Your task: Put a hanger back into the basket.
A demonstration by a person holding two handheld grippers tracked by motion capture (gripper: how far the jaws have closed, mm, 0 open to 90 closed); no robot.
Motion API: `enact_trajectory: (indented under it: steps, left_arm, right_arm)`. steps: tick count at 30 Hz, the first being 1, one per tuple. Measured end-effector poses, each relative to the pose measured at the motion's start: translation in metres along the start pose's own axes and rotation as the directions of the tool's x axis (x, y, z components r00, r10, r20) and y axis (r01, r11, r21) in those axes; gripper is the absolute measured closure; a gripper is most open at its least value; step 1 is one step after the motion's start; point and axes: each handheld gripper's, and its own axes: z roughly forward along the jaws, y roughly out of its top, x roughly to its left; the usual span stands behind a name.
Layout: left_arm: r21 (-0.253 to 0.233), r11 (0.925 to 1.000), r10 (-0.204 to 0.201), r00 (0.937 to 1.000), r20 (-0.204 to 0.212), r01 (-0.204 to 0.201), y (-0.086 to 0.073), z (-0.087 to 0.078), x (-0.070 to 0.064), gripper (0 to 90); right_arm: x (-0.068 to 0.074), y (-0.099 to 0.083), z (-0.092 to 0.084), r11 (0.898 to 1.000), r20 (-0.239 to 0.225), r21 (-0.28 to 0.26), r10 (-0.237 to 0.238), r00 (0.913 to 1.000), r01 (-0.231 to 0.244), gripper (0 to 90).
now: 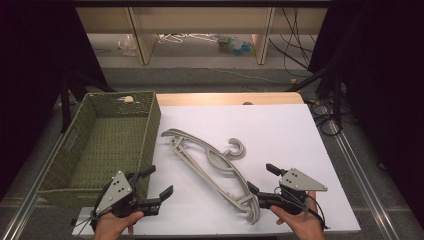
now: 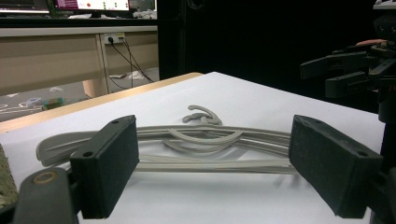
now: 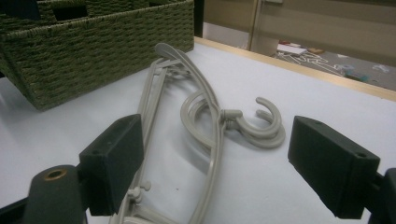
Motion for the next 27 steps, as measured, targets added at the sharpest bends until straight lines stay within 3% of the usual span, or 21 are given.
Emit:
enact_trajectory:
  steps: [7, 9, 13, 15, 17, 18, 24, 27]
  left_arm:
    - [0.011, 0.9999, 0.001, 1.0000, -0.007, -0.001, 0.000, -0.001, 0.000, 16.0]
    - [0.012, 0.9999, -0.003, 1.0000, -0.008, 0.003, 0.000, 0.000, 0.000, 16.0]
    - [0.012, 0.9999, -0.009, 0.9999, -0.011, 0.009, 0.000, 0.000, -0.001, 16.0]
    - [0.014, 0.9999, 0.008, 1.0000, -0.003, -0.008, 0.000, 0.000, 0.000, 16.0]
    - [0.016, 0.9999, 0.003, 1.0000, -0.006, -0.003, 0.000, 0.000, 0.000, 16.0]
    - [0.017, 0.9999, 0.003, 1.0000, -0.004, -0.003, -0.001, 0.000, 0.000, 16.0]
    - [0.017, 0.9998, 0.004, 1.0000, -0.005, -0.004, -0.001, 0.001, -0.001, 16.1]
    - [0.020, 0.9998, -0.002, 1.0000, -0.009, 0.003, -0.001, 0.001, -0.001, 16.1]
  right_arm:
    - [-0.001, -0.001, 0.002, 1.000, 0.006, -0.010, -0.014, 0.9999, 0.014, 18.9]
    - [0.000, -0.001, 0.002, 1.000, -0.013, 0.016, -0.012, 0.9998, 0.012, 18.9]
    - [0.000, -0.001, 0.003, 1.000, -0.007, 0.010, -0.026, 0.9996, 0.027, 18.9]
    - [0.000, -0.001, 0.003, 0.999, -0.019, 0.028, -0.019, 0.9996, 0.020, 18.9]
    - [-0.001, -0.002, 0.005, 0.999, -0.010, 0.010, -0.036, 0.9993, 0.036, 19.0]
    - [0.000, -0.001, 0.004, 0.999, -0.020, 0.043, -0.032, 0.9993, 0.032, 19.2]
    - [-0.002, 0.001, 0.007, 0.998, -0.013, 0.051, -0.042, 0.9990, 0.043, 20.4]
    - [-0.005, 0.003, 0.011, 0.995, -0.022, 0.089, -0.042, 0.9989, 0.044, 22.7]
